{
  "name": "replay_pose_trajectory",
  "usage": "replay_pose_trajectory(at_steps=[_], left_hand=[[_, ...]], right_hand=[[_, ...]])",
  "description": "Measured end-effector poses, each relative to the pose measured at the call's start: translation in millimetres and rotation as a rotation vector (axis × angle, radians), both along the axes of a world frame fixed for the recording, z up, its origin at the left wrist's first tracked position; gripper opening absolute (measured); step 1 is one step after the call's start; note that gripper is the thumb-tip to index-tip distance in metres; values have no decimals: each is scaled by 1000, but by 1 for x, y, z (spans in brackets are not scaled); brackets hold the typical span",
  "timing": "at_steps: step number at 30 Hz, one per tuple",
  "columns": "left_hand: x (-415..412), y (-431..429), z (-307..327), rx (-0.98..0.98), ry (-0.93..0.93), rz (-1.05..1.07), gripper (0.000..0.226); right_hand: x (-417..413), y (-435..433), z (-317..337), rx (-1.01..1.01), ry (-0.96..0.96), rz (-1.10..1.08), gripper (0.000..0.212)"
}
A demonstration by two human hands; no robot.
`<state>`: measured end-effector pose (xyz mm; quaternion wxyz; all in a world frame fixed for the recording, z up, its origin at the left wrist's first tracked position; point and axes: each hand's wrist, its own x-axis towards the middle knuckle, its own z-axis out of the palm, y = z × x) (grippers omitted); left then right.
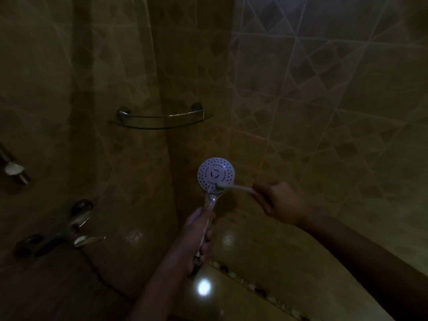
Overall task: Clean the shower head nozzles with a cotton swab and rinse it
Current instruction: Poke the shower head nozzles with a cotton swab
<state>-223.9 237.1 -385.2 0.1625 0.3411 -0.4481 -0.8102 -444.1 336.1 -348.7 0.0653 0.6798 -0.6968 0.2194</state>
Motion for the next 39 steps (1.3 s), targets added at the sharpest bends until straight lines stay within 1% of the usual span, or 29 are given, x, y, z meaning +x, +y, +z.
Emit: replay_pose_trajectory(at_steps=[2,4,7,8,9,12,13,14,16,17,18,19,21,22,23,24,26,27,28,29,31,32,33,34,37,39], left_hand=[[-1,-2,0,6,0,1,30],[-2,-2,0,21,9,-4,32],[0,0,-2,49,31,-5,35],[1,0,-2,48,35,-10,37],[1,0,-3,47,39,-14,40],[2,-1,-2,40,26,-17,47],[3,-1,-2,33,21,-15,48],[4,-1,-3,29,22,-8,46],[4,0,-4,32,30,-11,38],[5,0,-5,39,35,-19,34],[5,0,-5,46,43,-26,32],[6,1,-6,48,48,-32,33],[6,1,-7,35,44,-39,37],[6,0,-8,28,36,-41,38],[6,0,-9,25,29,-40,39],[6,0,-10,27,23,-36,41],[5,-1,-12,35,19,-24,44],[5,-1,-13,35,20,-25,45],[4,0,-13,29,19,-33,48],[4,1,-13,20,15,-42,51],[4,3,-13,7,11,-51,57],[4,4,-13,8,11,-51,57],[5,5,-13,11,11,-47,53],[6,5,-13,12,10,-41,47],[9,5,-15,4,5,-30,34],[10,6,-14,-6,-2,-26,31]], right_hand=[[-2,-3,1,-126,-35,-151,24],[-2,-2,4,-148,-72,-160,23],[2,3,1,37,-61,44,20],[0,3,-1,83,-41,81,21],[-4,2,-3,67,-15,52,21],[-16,-3,-2,-159,-35,-216,23],[-18,-2,0,-183,-57,-222,24],[-16,0,1,-167,-64,-152,25],[-7,6,3,-33,-94,53,21],[-4,9,1,42,-90,111,20],[-4,8,-2,64,-62,110,21],[-9,7,-5,29,-50,42,23],[-22,4,-6,-129,-83,-224,26],[-27,4,-5,-185,-109,-306,26],[-29,7,-5,-203,-120,-293,27],[-26,11,-4,-174,-113,-204,26],[-12,20,-2,-20,-86,36,19],[-8,23,-4,50,-58,113,16],[-8,23,-6,71,-20,125,17],[-10,21,-7,38,9,71,19],[-19,14,-6,-97,-4,-172,24],[-23,12,-4,-142,-33,-276,24],[-26,12,-4,-162,-48,-302,23],[-24,13,-4,-155,-48,-260,21],[-7,25,2,-10,-65,50,16],[-3,29,0,77,-27,144,15]])
